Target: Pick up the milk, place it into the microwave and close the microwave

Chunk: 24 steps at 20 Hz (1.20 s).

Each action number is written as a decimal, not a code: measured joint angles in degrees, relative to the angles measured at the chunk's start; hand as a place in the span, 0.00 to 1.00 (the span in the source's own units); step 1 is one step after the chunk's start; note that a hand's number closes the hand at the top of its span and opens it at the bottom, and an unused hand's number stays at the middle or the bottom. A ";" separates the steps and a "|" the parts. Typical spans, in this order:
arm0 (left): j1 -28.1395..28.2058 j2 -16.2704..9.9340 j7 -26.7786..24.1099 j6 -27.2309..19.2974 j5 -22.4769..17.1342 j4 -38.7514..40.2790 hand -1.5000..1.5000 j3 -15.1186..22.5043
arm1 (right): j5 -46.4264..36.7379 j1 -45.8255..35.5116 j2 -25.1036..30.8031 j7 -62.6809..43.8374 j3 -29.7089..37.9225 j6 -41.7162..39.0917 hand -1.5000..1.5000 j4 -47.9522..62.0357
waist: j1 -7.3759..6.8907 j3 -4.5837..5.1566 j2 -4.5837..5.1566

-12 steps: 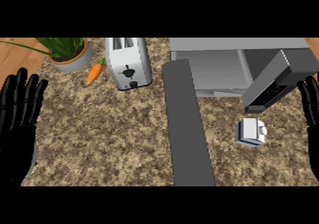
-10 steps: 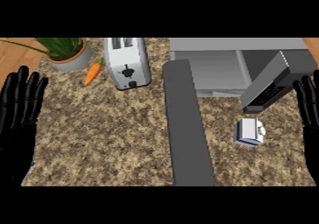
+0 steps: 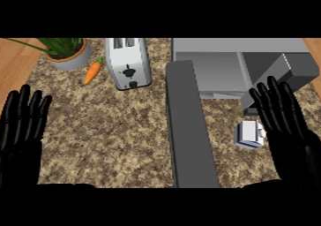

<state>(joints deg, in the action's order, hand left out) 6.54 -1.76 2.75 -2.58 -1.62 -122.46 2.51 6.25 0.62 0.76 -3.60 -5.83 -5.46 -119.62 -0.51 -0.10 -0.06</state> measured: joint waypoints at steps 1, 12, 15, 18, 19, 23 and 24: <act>1.04 0.30 -0.56 0.28 -0.53 0.11 0.00 0.09 | 0.63 0.51 -0.16 -0.42 -0.84 -0.28 0.00 -0.38 | 0.08 0.03 -0.01; 10.94 0.42 -3.76 3.00 -3.91 -4.50 0.00 -0.21 | -3.44 2.81 -0.39 1.15 -3.83 5.43 0.00 -0.65 | 0.27 0.11 -0.02; 11.93 0.36 -4.77 3.92 -4.51 -4.44 0.00 -0.80 | -4.82 2.44 -0.43 2.17 -2.44 6.56 0.00 1.29 | 0.29 0.11 0.00; 13.64 0.39 -5.58 4.92 -5.24 -5.00 0.00 -1.18 | -5.62 0.45 -0.17 2.62 -0.75 7.73 0.00 4.74 | 0.22 0.12 0.02; 14.55 0.66 -6.03 5.08 -4.83 -5.40 0.00 -0.53 | -5.29 0.93 -0.12 3.75 -0.05 7.58 0.00 5.87 | 0.22 0.12 0.01; 16.54 0.27 -7.58 6.85 -6.64 -5.40 0.00 -2.46 | -4.24 2.25 0.51 6.73 2.43 6.76 0.00 9.48 | 0.24 0.11 0.00; 17.38 0.03 -7.90 7.57 -7.34 -5.68 0.00 -2.98 | -4.06 2.35 0.41 8.19 3.01 6.63 0.00 11.32 | 0.21 0.11 0.01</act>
<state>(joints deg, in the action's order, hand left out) 23.92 -1.73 -5.15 4.99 -8.97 -128.14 -0.47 2.18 2.96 1.16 4.59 -2.82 1.17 -108.30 -0.31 0.00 -0.05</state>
